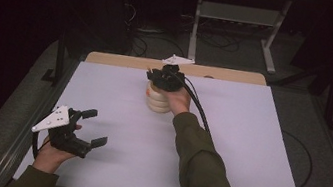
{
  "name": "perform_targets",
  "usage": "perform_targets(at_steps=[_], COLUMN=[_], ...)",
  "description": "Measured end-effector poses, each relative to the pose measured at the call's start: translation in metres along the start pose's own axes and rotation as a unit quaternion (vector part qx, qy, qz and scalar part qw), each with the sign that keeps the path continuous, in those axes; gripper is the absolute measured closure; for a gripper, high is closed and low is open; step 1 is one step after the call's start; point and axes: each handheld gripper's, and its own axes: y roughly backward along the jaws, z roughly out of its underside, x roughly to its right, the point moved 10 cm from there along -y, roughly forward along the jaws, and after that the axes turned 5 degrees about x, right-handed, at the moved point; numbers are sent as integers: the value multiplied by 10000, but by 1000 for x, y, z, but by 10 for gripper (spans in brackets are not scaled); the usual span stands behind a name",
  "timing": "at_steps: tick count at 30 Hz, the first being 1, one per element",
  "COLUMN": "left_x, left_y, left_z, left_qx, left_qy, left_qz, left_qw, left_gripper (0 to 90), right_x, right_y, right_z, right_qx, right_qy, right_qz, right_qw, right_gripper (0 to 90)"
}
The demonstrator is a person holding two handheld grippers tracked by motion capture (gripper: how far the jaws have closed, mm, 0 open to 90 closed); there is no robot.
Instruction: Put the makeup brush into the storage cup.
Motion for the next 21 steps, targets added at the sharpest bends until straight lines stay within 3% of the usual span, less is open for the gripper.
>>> perform_targets(at_steps=[2,3,6,7,8,12,21], left_x=[0,0,0,0,0,0,-1], left_y=[0,0,-1,-1,-1,-1,-3], left_z=[1,1,1,1,1,0,1], left_qx=[-26,-23,-13,-16,-13,-7,-71], left_qy=[-4,-4,-3,-5,0,-2,-13], left_qz=[-1,1,2,2,1,-6,-34], left_qw=[10000,10000,10000,10000,10000,10000,10000], left_gripper=[0,0,0,0,0,0,0], right_x=[2,2,3,2,2,-1,-1], right_y=[2,2,6,8,8,12,28], right_z=[-1,-1,-3,-5,-5,-8,-10], right_qx=[6,6,-21,0,0,-23,-174], right_qy=[13,13,20,56,56,71,159], right_qz=[64,64,107,86,86,45,97], right_qw=[10000,10000,9999,9999,9999,10000,9997], right_gripper=[507,507,397,304,304,139,74])
